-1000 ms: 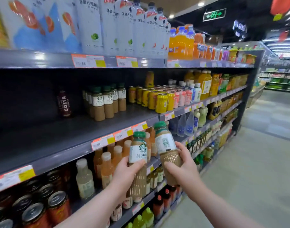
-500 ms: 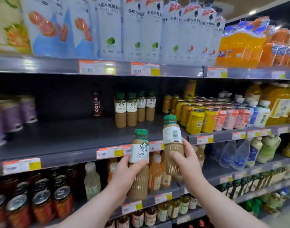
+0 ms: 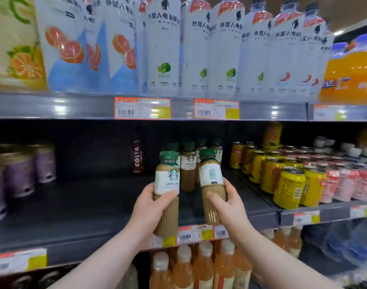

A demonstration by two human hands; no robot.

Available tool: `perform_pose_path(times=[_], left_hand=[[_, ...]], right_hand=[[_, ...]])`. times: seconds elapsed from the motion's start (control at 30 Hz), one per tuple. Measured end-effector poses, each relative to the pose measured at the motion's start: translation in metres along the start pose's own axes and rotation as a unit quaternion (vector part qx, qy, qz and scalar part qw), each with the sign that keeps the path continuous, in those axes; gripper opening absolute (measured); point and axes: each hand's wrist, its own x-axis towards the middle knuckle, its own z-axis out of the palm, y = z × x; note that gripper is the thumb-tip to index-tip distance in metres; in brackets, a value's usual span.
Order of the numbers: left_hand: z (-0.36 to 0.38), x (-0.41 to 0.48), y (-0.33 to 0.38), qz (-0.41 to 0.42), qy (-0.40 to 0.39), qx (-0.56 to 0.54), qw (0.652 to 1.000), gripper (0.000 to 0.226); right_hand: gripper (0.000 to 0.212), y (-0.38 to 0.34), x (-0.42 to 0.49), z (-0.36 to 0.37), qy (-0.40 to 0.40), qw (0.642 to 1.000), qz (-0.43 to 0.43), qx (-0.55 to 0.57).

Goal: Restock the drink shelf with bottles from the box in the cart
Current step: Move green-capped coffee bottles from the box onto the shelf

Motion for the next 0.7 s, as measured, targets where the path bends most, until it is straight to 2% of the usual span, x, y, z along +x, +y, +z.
perform_pose_path(times=[0.23,0.37,0.47,0.57,0.63,0.7], left_hand=[[-0.007,0.05,-0.008,0.029,-0.013,0.013,0.999,0.036],[-0.003,0.062,-0.017,0.033,-0.017,0.028,0.999,0.052],[0.0,0.069,-0.021,0.038,-0.015,0.04,0.998,0.054],[-0.001,0.073,-0.024,0.038,-0.011,0.091,0.995,0.055],[-0.002,0.074,-0.024,0.037,-0.01,0.121,0.992,0.063],[-0.001,0.074,-0.026,0.045,0.003,0.131,0.99,0.058]], right_hand=[[0.056,0.012,0.033,0.032,-0.012,0.999,-0.019,0.029],[0.061,0.017,0.045,0.037,-0.023,0.999,-0.027,0.009],[0.061,0.021,0.054,0.037,-0.032,0.999,-0.032,0.001],[0.06,0.028,0.061,0.036,-0.059,0.997,-0.039,-0.01],[0.061,0.033,0.065,0.035,-0.077,0.996,-0.037,-0.025],[0.063,0.034,0.07,0.034,-0.106,0.993,-0.032,-0.047]])
